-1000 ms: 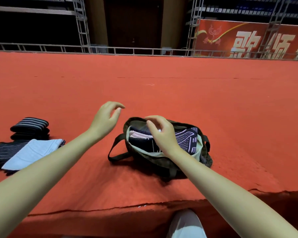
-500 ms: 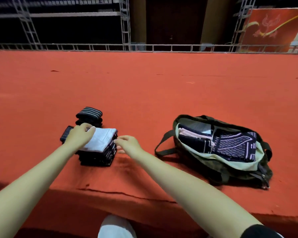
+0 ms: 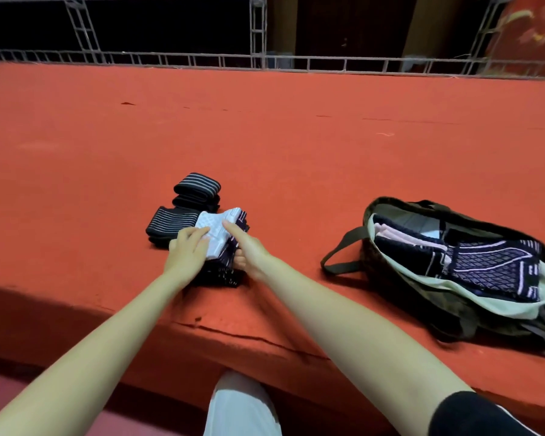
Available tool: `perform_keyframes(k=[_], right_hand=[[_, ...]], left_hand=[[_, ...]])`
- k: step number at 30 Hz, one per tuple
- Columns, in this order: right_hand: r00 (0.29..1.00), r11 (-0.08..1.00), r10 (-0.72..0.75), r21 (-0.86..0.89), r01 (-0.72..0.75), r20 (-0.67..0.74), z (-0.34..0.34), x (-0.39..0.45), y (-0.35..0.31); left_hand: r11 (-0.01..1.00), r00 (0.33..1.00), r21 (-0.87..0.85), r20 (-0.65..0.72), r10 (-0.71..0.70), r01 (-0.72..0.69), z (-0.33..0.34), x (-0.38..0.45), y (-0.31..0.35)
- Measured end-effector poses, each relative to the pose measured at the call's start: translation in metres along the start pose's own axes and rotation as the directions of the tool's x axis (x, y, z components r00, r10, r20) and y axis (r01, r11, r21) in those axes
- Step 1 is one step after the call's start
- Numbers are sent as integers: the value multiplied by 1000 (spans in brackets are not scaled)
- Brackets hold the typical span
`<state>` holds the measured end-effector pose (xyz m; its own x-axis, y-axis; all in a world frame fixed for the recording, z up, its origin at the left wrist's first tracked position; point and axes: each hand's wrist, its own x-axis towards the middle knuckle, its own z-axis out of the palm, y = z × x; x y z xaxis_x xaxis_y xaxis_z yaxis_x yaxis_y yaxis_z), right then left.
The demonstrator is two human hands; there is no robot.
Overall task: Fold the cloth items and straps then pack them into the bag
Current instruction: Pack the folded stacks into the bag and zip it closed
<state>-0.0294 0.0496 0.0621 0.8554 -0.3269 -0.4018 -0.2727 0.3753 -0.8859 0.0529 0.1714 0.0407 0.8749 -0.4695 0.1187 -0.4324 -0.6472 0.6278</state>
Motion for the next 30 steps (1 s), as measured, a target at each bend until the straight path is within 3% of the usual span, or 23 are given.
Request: perform_keyframes(k=[3, 5, 8, 13, 16, 19, 21, 25, 28, 30], right_hand=[[994, 990, -37, -139, 21, -107, 13, 10, -3], [990, 992, -32, -122, 16, -135, 14, 13, -5], [992, 999, -42, -9, 41, -122, -5, 8, -14], [970, 947, -239, 214, 241, -33, -67, -40, -63], [916, 852, -396, 346, 393, -65, -115, -80, -96], [878, 800, -463, 366, 475, -126, -169, -132, -121], [862, 777, -461, 373, 507, -210, -208, -164, -130], [839, 765, -428, 360, 534, -337, -273, -210, -124], [847, 798, -395, 325, 508, -355, -307, -227, -110], [866, 848, -350, 272, 455, -357, -321, -231, -100]], left_hand=[[999, 999, -38, -26, 20, -21, 5, 4, 0], [991, 997, -130, -75, 13, -22, 2, 8, 8], [900, 985, -436, -164, -59, -19, -16, 2, 33], [681, 911, -709, -382, -154, -183, -35, -3, 94], [600, 920, -788, -324, -220, -134, -12, 2, 123], [612, 988, -791, -105, -114, -14, 36, -2, 158], [649, 1000, -761, -5, 4, -7, 68, -14, 188], [774, 972, -610, 31, 235, -167, 111, -24, 252], [867, 914, -367, 94, 395, -337, 130, -10, 293], [874, 866, -205, 163, 473, -440, 142, 1, 310]])
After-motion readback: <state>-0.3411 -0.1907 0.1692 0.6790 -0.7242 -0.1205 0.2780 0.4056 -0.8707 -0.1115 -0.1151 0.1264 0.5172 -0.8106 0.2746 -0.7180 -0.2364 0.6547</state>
